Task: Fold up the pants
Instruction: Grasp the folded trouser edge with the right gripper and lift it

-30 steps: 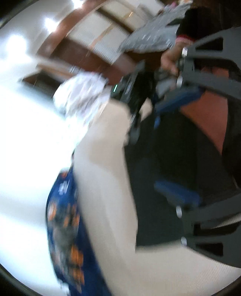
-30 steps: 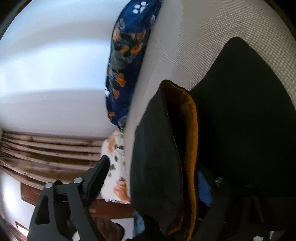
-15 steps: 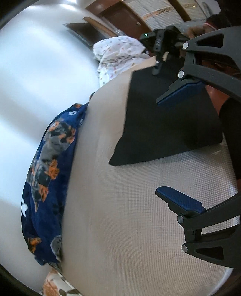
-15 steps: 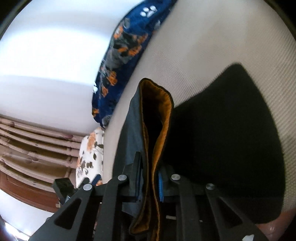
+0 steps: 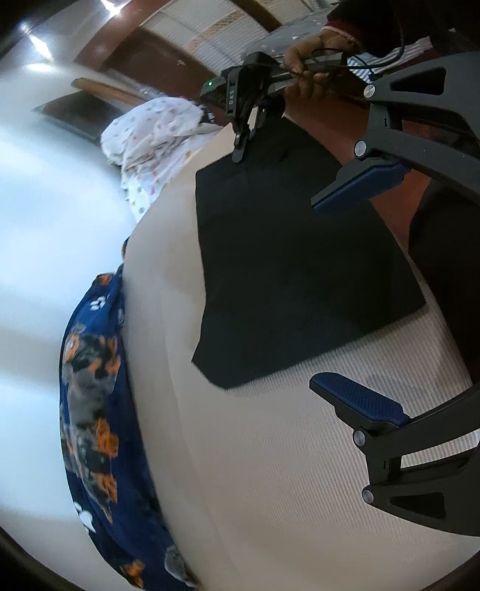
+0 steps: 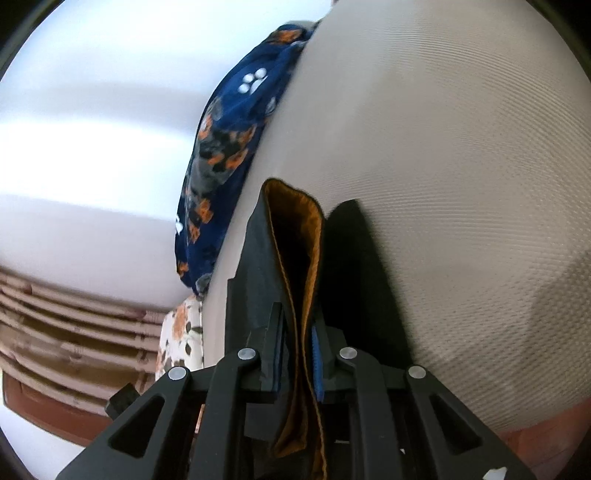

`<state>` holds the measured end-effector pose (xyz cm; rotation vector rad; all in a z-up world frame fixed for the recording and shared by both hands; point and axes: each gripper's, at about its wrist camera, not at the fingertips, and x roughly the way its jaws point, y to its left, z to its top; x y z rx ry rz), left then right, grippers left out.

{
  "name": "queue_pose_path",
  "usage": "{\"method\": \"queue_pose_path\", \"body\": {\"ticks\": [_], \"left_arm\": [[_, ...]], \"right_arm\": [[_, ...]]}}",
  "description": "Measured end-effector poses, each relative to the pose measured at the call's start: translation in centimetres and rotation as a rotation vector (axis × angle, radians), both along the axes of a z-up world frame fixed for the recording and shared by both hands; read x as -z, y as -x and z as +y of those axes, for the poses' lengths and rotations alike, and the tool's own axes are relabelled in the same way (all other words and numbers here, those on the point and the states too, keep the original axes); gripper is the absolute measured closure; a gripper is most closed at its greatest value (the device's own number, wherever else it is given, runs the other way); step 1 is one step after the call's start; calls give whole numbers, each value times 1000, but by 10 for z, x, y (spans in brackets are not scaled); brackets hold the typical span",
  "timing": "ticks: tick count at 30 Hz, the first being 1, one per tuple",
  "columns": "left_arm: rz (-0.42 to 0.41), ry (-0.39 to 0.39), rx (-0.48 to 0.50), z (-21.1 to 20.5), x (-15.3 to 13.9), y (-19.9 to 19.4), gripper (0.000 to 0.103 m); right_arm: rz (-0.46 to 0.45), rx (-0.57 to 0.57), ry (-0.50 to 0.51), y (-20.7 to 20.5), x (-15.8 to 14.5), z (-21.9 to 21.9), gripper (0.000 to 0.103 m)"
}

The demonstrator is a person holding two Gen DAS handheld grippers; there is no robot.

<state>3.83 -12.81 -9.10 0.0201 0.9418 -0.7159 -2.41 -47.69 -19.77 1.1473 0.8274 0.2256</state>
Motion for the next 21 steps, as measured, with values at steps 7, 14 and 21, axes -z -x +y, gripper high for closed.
{"method": "queue_pose_path", "body": {"ticks": [7, 14, 21], "left_arm": [[34, -33, 23, -17, 13, -5, 15], [64, 16, -21, -6, 12, -11, 16], [113, 59, -66, 6, 15, -16, 16]], "right_arm": [[3, 30, 47, 4, 3, -6, 87], [-106, 4, -87, 50, -44, 2, 75], [40, -1, -117, 78, -11, 26, 64]]}}
